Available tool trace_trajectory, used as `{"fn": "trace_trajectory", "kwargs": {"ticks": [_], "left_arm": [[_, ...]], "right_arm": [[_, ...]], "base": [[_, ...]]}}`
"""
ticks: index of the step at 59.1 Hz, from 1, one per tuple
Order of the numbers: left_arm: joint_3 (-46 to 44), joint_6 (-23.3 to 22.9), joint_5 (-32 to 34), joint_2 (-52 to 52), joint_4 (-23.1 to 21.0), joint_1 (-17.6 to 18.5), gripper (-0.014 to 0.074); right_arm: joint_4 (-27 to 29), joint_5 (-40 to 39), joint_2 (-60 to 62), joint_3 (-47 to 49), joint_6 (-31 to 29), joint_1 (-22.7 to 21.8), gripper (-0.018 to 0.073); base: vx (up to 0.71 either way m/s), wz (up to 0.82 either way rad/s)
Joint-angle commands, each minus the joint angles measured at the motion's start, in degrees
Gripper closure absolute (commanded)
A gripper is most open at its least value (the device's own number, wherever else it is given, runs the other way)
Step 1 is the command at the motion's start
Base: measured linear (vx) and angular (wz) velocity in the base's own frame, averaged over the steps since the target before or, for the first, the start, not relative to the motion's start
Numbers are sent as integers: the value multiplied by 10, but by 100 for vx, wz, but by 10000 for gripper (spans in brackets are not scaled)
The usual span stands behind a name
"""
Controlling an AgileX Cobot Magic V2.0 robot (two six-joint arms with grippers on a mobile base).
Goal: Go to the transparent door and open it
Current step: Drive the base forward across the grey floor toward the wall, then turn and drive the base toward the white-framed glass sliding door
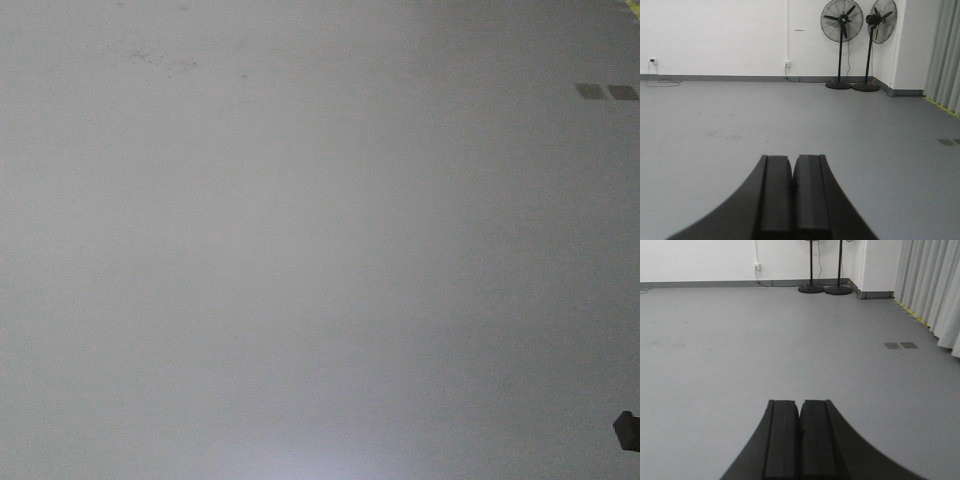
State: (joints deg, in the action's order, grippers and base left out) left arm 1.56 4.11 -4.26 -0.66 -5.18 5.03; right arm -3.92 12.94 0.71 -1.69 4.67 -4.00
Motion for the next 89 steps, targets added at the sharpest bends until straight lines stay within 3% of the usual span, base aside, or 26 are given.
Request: {"fn": "trace_trajectory", "kwargs": {"ticks": [1, 52, 89], "left_arm": [[17, 0, 46, -2, -4, 2, 598], [17, 0, 46, -2, -4, 2, 598], [17, 0, 46, -2, -4, 2, 598]], "right_arm": [[0, -46, 1, -8, -2, 1, 564], [0, -46, 1, -8, -2, 1, 564], [0, -46, 1, -8, -2, 1, 564]], "base": [[52, 21], [53, 31], [56, 57]]}}
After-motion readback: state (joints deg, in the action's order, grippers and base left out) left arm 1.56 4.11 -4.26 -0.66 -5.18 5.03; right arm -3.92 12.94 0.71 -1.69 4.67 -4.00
